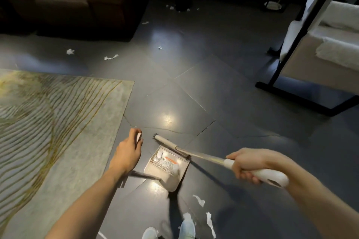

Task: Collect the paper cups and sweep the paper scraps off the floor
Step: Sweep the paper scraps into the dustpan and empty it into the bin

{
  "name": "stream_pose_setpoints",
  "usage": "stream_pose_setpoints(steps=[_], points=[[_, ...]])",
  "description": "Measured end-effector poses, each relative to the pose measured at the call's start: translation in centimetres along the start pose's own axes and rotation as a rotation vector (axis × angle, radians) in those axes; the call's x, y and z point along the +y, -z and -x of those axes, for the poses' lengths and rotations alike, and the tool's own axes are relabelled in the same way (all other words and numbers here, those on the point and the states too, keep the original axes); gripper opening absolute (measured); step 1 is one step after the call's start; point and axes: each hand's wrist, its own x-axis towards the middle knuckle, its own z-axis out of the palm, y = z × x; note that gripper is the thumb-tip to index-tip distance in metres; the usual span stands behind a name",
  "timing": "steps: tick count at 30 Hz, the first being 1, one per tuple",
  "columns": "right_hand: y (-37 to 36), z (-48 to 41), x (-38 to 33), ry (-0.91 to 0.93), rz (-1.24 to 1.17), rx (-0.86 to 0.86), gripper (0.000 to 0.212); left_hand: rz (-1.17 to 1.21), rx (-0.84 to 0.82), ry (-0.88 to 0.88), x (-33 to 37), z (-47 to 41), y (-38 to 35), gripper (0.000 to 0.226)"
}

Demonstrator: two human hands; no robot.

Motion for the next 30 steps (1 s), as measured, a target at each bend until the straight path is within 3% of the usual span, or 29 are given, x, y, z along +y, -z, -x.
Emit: stream_pose_setpoints(steps=[5,12,16,18,22,30], points=[[-0.6,-1.9,-3.9,0.023,0.017,0.048,0.047,0.038,0.042,0.09,-2.5,3.6,2.1,0.015],[-6.5,-8.0,-11.2,0.093,0.099,0.155,0.014,0.073,0.135,0.207,-8.5,8.4,7.5,0.012],[-11.0,-11.5,-14.6,0.135,0.103,0.206,0.022,0.052,0.233,0.266,-12.2,10.1,9.5,0.013],[-13.2,-13.0,-16.1,0.148,0.21,0.218,0.017,0.07,0.281,0.296,-13.9,10.4,9.9,0.013],[-16.8,-14.9,-17.8,0.121,0.435,0.197,0.027,0.15,0.348,0.339,-16.6,8.6,11.1,0.013],[-24.0,-11.2,-17.6,-0.004,0.556,0.005,0.058,0.202,0.238,0.233,-19.2,3.3,13.4,0.013]])
